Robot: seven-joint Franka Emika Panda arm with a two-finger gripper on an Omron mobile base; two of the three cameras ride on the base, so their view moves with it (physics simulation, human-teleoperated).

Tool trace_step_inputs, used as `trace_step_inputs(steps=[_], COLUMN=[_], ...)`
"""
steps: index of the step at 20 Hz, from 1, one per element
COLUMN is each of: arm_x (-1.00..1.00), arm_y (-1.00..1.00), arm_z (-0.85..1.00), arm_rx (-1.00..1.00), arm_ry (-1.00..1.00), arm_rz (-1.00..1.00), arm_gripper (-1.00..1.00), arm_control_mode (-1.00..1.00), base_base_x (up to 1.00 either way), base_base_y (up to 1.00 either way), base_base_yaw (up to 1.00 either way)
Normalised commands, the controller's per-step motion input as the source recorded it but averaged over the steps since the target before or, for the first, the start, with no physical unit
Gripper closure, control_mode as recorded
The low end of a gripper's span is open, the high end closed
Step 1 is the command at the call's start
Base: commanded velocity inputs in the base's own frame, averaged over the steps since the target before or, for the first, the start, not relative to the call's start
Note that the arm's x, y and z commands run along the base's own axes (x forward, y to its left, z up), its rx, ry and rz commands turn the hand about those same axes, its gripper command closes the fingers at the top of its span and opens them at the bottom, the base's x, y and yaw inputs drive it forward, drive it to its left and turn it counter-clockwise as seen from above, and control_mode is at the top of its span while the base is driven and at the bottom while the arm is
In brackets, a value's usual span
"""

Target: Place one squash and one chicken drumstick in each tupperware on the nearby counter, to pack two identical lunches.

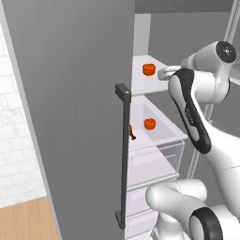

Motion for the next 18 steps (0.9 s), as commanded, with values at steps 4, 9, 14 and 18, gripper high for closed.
trace_step_inputs(steps=[4,9,14,18], arm_x=[0.46,0.46,0.56,0.51], arm_y=[0.00,0.00,0.00,0.00], arm_z=[-0.26,-0.09,0.00,0.00], arm_rx=[0.00,0.00,0.00,0.00], arm_ry=[0.00,0.00,0.00,0.02], arm_rz=[0.00,0.00,0.00,0.00], arm_gripper=[-1.00,-1.00,-1.00,-1.00], arm_control_mode=[-1.00,-1.00,-1.00,-1.00], base_base_x=[0.00,0.00,0.00,0.00], base_base_y=[0.00,0.00,0.00,0.00], base_base_yaw=[0.00,0.00,0.00,0.00])
